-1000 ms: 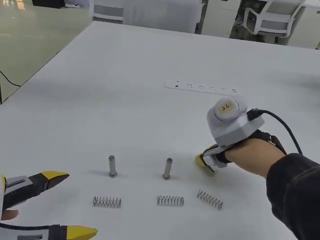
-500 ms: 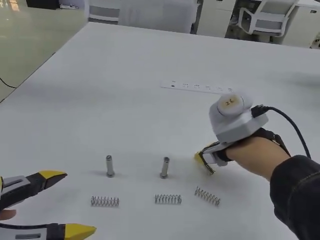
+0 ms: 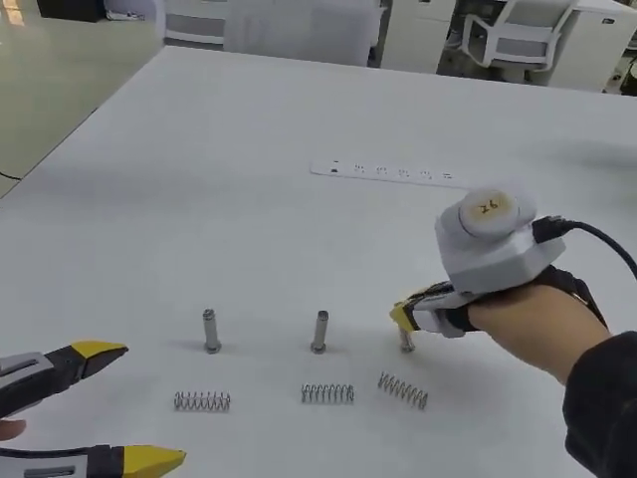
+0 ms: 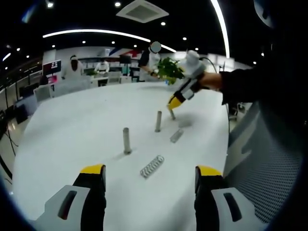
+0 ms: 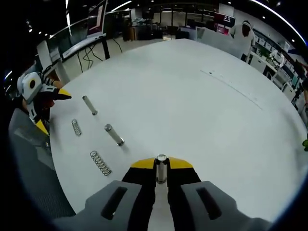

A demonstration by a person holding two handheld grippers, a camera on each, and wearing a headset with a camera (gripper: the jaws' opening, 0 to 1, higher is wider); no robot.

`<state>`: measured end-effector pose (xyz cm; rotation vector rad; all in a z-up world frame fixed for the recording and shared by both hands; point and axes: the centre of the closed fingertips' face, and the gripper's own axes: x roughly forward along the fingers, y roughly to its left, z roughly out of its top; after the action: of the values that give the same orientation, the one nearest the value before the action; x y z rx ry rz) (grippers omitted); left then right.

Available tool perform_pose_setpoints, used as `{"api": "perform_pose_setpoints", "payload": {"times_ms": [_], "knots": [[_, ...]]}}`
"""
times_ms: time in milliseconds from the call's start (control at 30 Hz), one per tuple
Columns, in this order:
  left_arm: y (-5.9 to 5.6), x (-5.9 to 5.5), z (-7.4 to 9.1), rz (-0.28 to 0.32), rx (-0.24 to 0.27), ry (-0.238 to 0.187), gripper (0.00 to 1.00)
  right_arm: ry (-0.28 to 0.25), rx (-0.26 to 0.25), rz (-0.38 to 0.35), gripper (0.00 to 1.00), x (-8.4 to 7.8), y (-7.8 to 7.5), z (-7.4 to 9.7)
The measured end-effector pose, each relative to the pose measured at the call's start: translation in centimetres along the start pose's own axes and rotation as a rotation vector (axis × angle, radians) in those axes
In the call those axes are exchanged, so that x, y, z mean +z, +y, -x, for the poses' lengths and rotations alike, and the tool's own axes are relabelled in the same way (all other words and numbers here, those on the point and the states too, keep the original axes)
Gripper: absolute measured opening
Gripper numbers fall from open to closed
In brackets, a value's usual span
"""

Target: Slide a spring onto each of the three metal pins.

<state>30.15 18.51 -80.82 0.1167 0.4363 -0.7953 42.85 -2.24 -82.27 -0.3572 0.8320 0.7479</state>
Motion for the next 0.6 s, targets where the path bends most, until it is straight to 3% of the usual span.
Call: {"api": "perform_pose_setpoints", "payload": {"times_ms": [400,600], "knots": [[-0.13,-0.04,0.07,-0.005,-0.007,0.005,0.71,-0.036,0.009,-0.032,0.05,-0.75,0.26,0.83],[-0.08,0.04,0.26,-0.006,-0.005,0.003,0.71,-0.047,0.009,-0.013,0.05,-0.94,0.5,1.03]]}}
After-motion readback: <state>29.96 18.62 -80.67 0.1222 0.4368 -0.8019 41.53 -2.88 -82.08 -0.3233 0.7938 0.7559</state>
